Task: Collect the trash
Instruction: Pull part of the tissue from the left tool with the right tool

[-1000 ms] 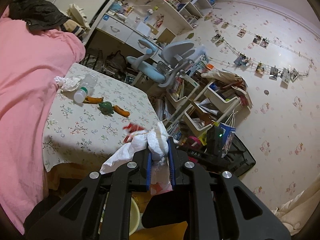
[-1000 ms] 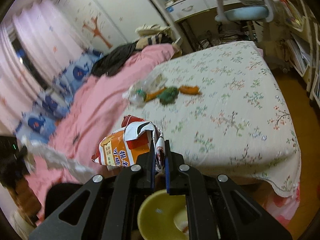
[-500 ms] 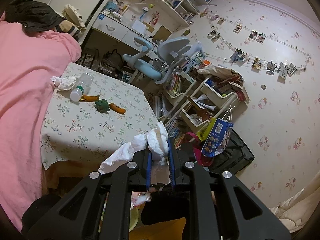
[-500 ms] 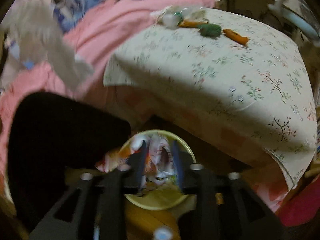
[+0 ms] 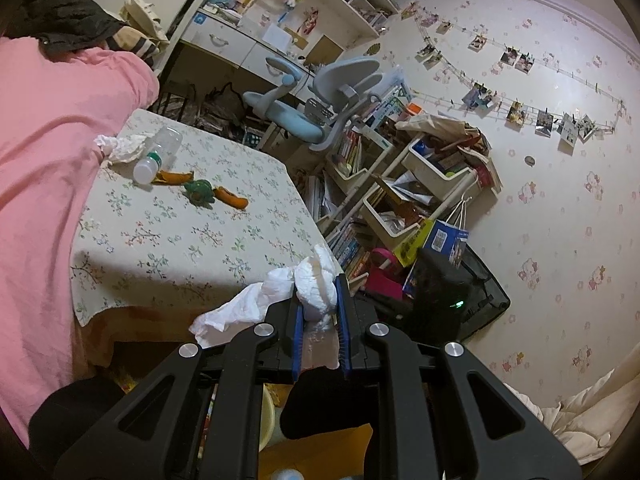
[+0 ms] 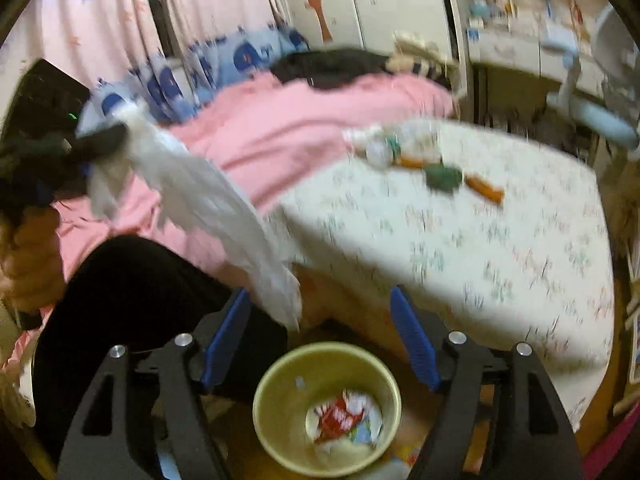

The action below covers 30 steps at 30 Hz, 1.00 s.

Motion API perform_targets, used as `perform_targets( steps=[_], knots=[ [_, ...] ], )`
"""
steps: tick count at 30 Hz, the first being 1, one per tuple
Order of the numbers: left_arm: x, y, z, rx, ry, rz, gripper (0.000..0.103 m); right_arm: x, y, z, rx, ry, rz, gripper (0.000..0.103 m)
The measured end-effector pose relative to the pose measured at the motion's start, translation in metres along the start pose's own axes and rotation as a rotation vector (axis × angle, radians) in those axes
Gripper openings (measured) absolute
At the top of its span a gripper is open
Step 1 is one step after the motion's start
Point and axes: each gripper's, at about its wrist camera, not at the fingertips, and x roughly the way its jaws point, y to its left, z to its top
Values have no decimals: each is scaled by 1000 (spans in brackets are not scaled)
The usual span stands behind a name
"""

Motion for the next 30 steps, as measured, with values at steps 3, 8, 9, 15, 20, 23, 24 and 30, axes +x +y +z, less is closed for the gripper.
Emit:
perform_targets(
  steps=[3, 8, 9, 15, 20, 23, 24, 30],
  knots=[
    [6, -3, -3, 6, 21, -10, 13, -7, -3, 3, 23, -55, 0, 70],
    [16, -8, -11, 18, 58, -27, 13, -14, -1, 8, 22, -108, 19, 70],
    [18, -9, -12, 21, 65, -30, 13, -16, 1, 8, 18, -109, 26, 70],
    [25, -13, -16, 33, 86, -38, 13, -11, 11, 7, -18, -84, 77, 46],
    [28, -13, -16, 31, 92, -30, 13, -8, 15, 5, -36, -58, 92, 13],
    [28, -11, -15, 25, 93, -14, 13, -7, 12, 4, -19, -47, 64, 3],
    [28, -10, -15, 22, 92, -7, 13, -6, 9, 3, -3, -41, 60, 3],
    [24, -6, -13, 10, 78, 6, 13, -7, -10, 2, 96, -30, 37, 2]
  ],
)
